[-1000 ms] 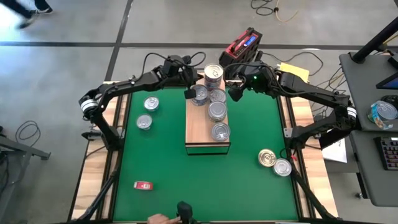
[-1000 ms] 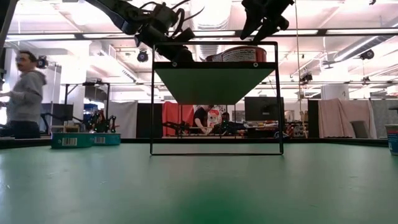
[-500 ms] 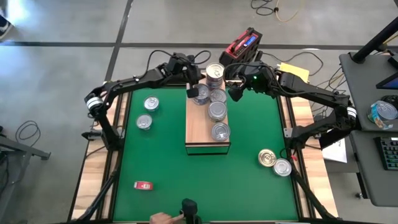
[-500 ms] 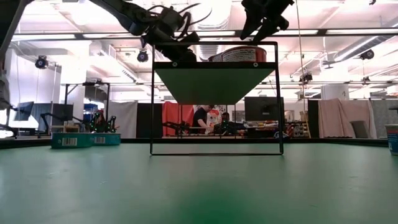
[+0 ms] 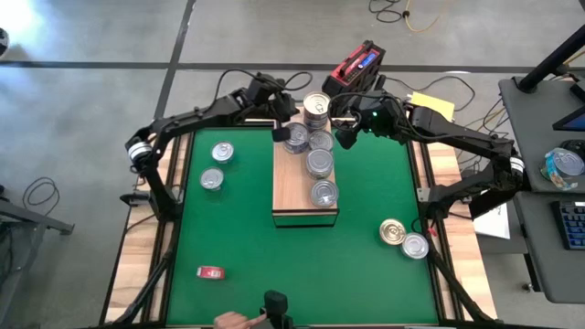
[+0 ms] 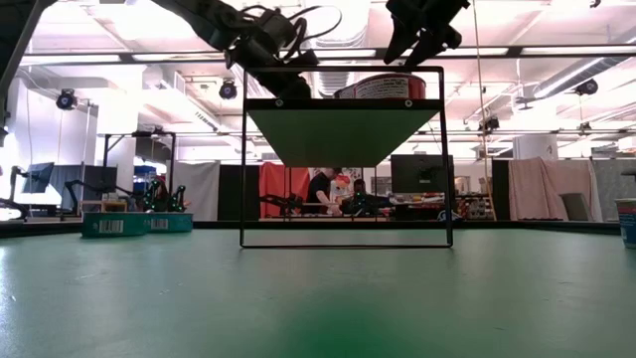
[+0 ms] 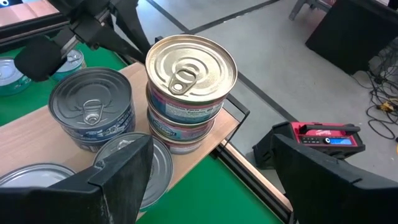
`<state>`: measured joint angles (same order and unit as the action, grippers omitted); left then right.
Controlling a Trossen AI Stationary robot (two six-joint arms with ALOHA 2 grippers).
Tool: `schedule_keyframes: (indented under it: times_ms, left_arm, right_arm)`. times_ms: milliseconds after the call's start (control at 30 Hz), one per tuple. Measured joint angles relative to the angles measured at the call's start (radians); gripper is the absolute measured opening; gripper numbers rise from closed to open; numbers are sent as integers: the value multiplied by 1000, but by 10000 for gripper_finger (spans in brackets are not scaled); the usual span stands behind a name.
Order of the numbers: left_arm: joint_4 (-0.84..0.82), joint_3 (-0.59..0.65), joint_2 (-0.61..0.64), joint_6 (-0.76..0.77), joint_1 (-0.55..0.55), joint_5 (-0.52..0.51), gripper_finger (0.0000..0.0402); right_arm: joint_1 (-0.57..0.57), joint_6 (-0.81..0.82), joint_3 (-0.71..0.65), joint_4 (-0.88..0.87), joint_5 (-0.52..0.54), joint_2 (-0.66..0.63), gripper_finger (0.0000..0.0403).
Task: Stack canned seafood by type on shelf
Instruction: Put the top yellow tuna can on the shelf
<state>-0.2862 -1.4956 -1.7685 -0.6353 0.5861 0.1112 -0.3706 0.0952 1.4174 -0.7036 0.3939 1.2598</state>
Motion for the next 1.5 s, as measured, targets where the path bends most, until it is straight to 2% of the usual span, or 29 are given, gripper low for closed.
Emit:
schedule_keyframes:
  times_ms: [300,400,467,567,633,700,800,867,1500]
  left_arm:
    - [-64,0,85,-8,0,-24,0]
    - [-96,15,135,-2,1,-4,0]
    - [-107,52,174,-10,2,89,0]
    - [-110,119,216,-33,0,305,0]
    - [-106,155,231,-28,-7,364,0]
    - [-70,179,234,-9,-19,331,0]
    - [-47,206,227,-7,-44,213,0]
    - [-42,206,220,-10,-59,172,0]
    - [-83,209,211,27,-66,152,0]
  right_arm:
    - [0,16,-25,1,-1,0,313]
    - [0,18,-49,7,-1,0,313]
    - [0,25,-62,6,-1,0,313]
    - [0,43,-69,8,-1,0,313]
    - [0,47,-69,15,-1,0,313]
    - [0,49,-70,21,-1,0,313]
    - [0,51,-70,42,-1,0,313]
    - [0,55,-70,41,-1,0,313]
    - [0,64,-70,39,-4,-1,313]
